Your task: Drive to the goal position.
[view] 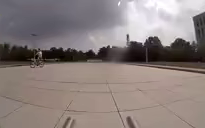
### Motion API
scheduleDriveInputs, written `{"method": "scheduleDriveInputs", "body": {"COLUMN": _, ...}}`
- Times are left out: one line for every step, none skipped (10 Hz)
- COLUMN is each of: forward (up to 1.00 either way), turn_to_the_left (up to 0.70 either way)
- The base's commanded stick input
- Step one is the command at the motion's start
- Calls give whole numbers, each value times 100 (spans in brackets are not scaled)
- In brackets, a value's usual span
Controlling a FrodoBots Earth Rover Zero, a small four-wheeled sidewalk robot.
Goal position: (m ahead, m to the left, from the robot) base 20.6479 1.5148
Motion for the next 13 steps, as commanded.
{"method": "scheduleDriveInputs", "body": {"forward": 70, "turn_to_the_left": 0}}
{"method": "scheduleDriveInputs", "body": {"forward": 70, "turn_to_the_left": 0}}
{"method": "scheduleDriveInputs", "body": {"forward": 70, "turn_to_the_left": 0}}
{"method": "scheduleDriveInputs", "body": {"forward": 70, "turn_to_the_left": 0}}
{"method": "scheduleDriveInputs", "body": {"forward": 70, "turn_to_the_left": 0}}
{"method": "scheduleDriveInputs", "body": {"forward": 70, "turn_to_the_left": 0}}
{"method": "scheduleDriveInputs", "body": {"forward": 70, "turn_to_the_left": 0}}
{"method": "scheduleDriveInputs", "body": {"forward": 70, "turn_to_the_left": 0}}
{"method": "scheduleDriveInputs", "body": {"forward": 70, "turn_to_the_left": 0}}
{"method": "scheduleDriveInputs", "body": {"forward": 70, "turn_to_the_left": 0}}
{"method": "scheduleDriveInputs", "body": {"forward": 70, "turn_to_the_left": 0}}
{"method": "scheduleDriveInputs", "body": {"forward": 70, "turn_to_the_left": 0}}
{"method": "scheduleDriveInputs", "body": {"forward": 70, "turn_to_the_left": 0}}
